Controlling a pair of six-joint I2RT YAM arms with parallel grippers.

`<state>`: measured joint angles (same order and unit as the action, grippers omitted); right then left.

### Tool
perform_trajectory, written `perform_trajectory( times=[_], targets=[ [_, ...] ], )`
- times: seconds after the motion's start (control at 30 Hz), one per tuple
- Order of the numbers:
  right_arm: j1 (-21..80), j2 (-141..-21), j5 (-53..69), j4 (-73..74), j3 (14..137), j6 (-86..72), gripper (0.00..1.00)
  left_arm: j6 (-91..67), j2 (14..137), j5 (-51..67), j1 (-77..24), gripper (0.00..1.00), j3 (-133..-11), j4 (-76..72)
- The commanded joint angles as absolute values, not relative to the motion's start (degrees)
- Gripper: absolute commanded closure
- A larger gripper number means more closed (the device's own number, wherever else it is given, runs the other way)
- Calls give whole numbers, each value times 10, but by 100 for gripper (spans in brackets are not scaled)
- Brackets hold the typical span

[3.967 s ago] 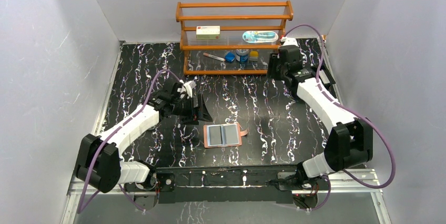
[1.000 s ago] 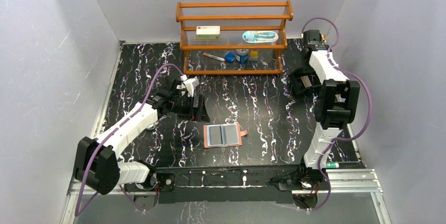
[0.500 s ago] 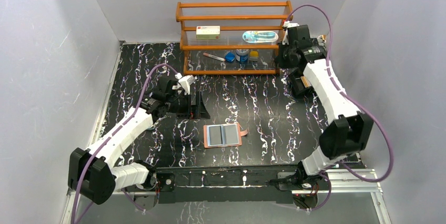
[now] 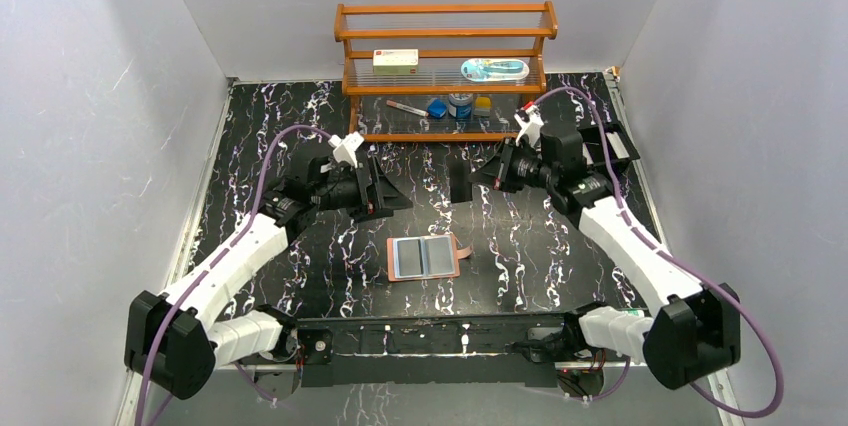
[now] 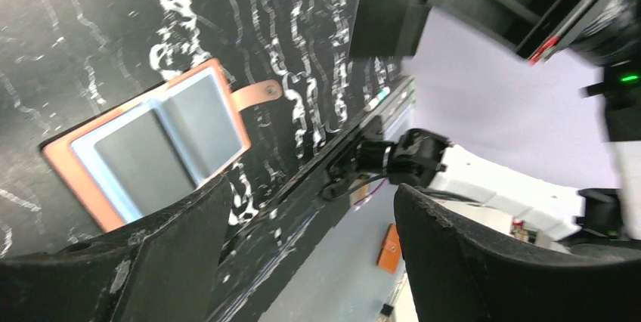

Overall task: Put the credit cards into the card holder
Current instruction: Insert the credit card into the card holder.

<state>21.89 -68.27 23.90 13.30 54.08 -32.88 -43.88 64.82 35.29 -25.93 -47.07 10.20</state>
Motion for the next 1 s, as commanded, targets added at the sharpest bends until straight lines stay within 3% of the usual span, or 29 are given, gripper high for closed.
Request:
perform_trajectory(
  times=[0.0,0.27,0.43,0.83,0.97],
  targets=[
    [229,-631,346,-71,478,-455,100,-530,619,397,-257,26,-463,-14],
    [249,-578,390,-319,338,-626,100,-606,639,419,-257,39,-444,-127],
    [254,-577,400,-324,337,-633,100,-635,665,465,-256,41,-441,-191],
    [283,-606,401,-392,321,-685,100,-635,695,502,-262,57,-459,-218],
    [292,-618,395,-391,318,-682,100,-635,695,502,-267,70,-455,-225]
  ],
)
